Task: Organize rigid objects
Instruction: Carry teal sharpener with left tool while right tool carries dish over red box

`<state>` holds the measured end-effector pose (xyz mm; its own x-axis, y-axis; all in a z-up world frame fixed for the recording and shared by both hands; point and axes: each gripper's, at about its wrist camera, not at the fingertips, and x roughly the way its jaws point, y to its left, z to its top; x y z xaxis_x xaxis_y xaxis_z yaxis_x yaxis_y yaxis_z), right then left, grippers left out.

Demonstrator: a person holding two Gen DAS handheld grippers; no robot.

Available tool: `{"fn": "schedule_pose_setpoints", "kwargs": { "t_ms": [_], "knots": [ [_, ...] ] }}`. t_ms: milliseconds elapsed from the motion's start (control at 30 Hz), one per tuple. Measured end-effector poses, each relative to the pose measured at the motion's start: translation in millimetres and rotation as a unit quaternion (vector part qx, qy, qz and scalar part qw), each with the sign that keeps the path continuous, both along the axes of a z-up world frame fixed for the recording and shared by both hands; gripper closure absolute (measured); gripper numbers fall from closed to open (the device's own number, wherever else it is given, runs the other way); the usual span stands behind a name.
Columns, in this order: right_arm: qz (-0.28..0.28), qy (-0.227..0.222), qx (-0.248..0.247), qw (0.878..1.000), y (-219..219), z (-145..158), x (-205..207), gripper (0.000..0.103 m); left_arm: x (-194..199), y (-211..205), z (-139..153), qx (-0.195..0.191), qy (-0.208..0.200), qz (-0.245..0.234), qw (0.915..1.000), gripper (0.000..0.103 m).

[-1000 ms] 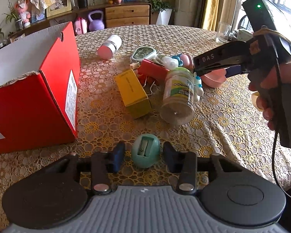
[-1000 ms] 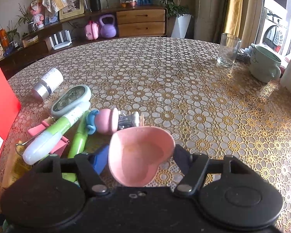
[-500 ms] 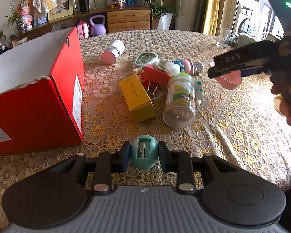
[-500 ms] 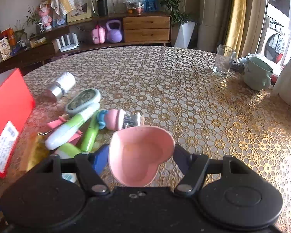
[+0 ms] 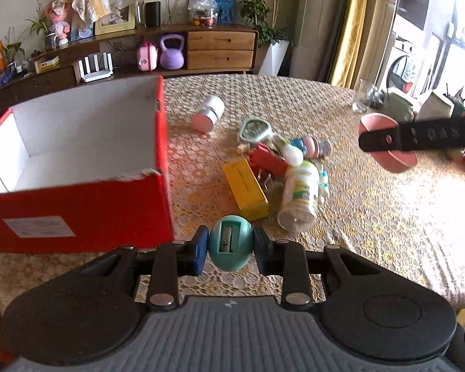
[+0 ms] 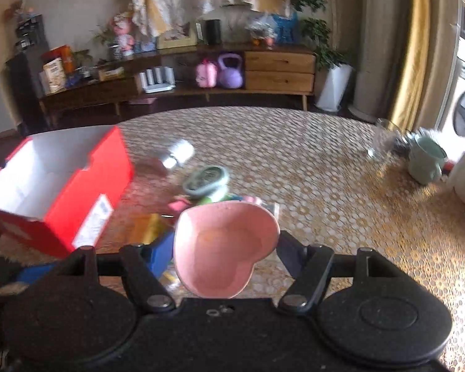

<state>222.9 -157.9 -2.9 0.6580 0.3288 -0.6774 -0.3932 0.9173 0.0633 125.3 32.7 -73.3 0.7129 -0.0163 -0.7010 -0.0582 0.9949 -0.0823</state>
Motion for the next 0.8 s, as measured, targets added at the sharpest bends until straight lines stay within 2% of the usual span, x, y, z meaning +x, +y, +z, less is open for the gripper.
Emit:
{"fn": "schedule_pose_setpoints", "kwargs": {
  "t_ms": [233, 533, 800],
  "knots": [
    [0.043, -0.004, 0.011, 0.999, 29.5, 21.1, -16.0, 0.033, -2.4, 31.4, 29.5, -0.007, -0.002, 0.019, 0.9998, 0.073],
    [0.098, -0.020, 0.007, 0.995, 84.7, 39.6, -19.6, 0.033, 5.9, 82.5, 58.3, 0.015, -0.008, 0.049, 0.9987, 0.073],
    [0.139, -0.026, -0.004, 0.990, 136.9, 42.5, -9.3, 0.033, 20.1, 130.6, 69.0, 0.041, -0.006, 0.073, 0.9964, 0.073]
  ]
}}
